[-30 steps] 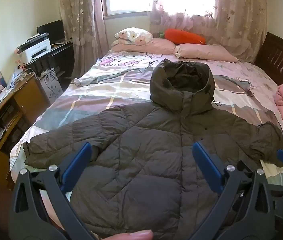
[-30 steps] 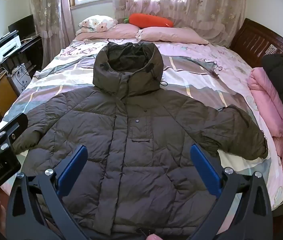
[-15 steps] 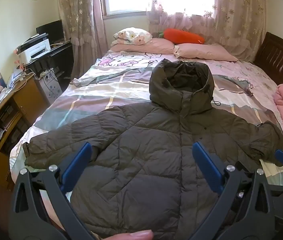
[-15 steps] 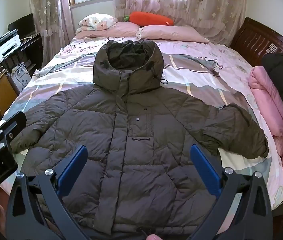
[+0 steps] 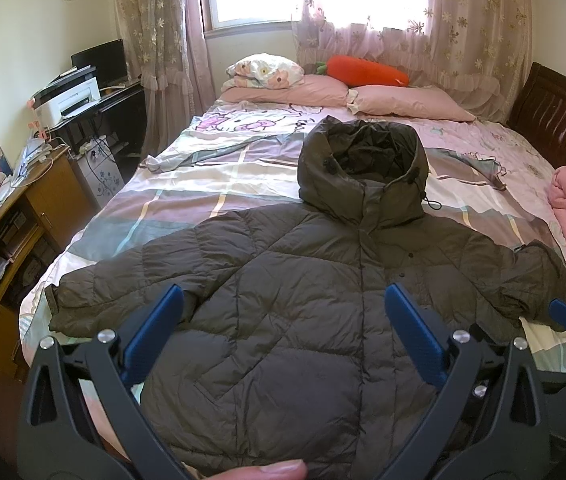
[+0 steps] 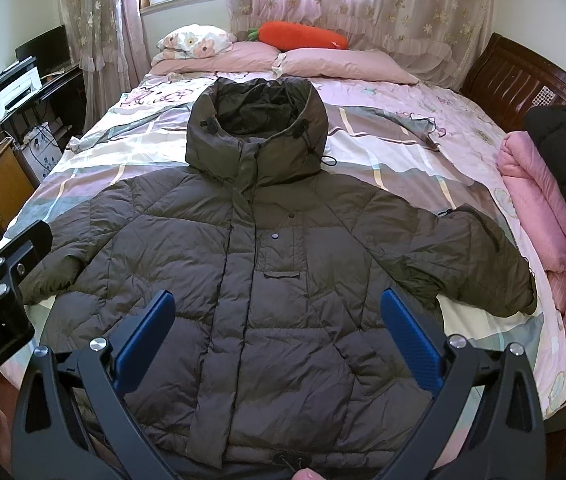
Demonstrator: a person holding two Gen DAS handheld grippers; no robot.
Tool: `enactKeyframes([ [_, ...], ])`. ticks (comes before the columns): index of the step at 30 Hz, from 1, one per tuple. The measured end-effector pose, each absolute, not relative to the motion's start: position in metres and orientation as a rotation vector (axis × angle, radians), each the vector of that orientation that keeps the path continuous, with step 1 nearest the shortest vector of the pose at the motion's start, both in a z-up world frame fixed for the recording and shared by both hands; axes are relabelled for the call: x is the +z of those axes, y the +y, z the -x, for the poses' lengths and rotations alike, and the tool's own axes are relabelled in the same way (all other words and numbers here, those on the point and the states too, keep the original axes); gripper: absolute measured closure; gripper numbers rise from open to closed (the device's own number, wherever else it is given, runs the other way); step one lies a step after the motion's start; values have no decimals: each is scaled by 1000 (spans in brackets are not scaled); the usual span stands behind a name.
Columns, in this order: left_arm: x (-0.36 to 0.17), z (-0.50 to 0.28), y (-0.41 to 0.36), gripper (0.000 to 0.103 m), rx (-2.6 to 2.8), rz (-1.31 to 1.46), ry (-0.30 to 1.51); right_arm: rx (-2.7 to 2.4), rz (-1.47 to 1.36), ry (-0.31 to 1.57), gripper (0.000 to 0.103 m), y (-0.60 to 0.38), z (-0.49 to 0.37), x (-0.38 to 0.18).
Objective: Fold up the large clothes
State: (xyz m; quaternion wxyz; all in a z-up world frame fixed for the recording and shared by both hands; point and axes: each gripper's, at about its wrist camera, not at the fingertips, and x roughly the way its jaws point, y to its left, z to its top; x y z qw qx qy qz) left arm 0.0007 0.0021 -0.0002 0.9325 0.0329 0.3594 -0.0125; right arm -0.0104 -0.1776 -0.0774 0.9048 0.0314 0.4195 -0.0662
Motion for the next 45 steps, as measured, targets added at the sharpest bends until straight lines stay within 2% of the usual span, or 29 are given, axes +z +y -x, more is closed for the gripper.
enactKeyframes([
  [45, -1, -1, 0, 2, -25, -74, 738, -135, -61, 882, 1, -174, 13, -88],
])
